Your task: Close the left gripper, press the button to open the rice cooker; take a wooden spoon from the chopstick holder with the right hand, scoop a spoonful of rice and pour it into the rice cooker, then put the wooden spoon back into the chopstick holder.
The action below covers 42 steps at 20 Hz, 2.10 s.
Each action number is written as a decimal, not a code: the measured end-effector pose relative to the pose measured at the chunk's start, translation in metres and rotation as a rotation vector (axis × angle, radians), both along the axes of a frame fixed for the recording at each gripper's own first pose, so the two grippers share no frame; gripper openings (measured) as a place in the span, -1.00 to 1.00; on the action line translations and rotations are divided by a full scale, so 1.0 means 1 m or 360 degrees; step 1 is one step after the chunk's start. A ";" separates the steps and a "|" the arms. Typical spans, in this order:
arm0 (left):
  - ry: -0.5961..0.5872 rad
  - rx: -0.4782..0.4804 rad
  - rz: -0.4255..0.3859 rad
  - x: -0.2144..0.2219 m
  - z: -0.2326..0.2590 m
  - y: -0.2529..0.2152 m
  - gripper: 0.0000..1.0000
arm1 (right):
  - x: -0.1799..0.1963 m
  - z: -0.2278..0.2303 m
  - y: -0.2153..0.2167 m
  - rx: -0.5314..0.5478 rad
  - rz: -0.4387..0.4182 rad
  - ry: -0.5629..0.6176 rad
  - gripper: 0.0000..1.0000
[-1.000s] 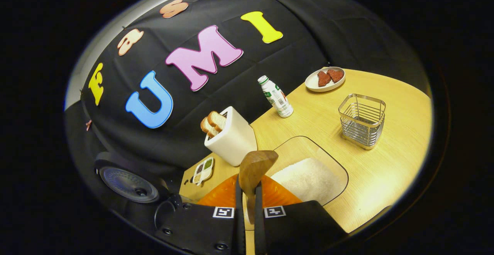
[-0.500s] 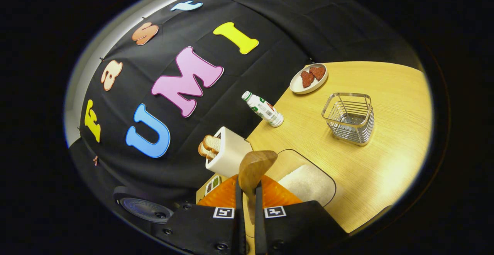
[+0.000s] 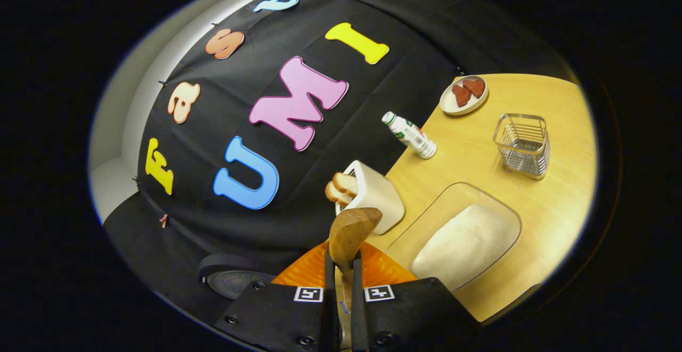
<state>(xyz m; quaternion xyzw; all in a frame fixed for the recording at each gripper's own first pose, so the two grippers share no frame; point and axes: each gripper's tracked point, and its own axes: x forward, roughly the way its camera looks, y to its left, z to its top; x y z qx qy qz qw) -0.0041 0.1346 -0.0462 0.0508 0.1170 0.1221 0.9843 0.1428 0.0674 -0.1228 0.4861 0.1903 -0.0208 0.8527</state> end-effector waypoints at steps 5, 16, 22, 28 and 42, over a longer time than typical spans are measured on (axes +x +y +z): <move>-0.0003 0.0019 0.0029 -0.003 -0.004 0.016 0.94 | -0.004 0.023 0.085 -0.0084 0.0271 -0.0082 -0.74; -0.0022 -0.0031 0.0104 -0.009 -0.009 0.040 0.94 | -0.011 0.036 0.189 -0.0790 0.0744 -0.0368 -0.74; -0.0064 -0.0063 0.0071 -0.006 -0.007 0.034 0.94 | -0.027 0.051 0.219 -0.1187 0.0926 -0.0643 -0.73; -0.0055 -0.0072 0.0085 -0.006 -0.010 0.034 0.94 | -0.038 0.056 0.238 -0.1443 0.1056 -0.0826 -0.74; -0.0052 -0.0055 0.0066 0.002 -0.006 0.021 0.94 | -0.007 0.071 0.163 -0.1158 0.0804 -0.0661 -0.82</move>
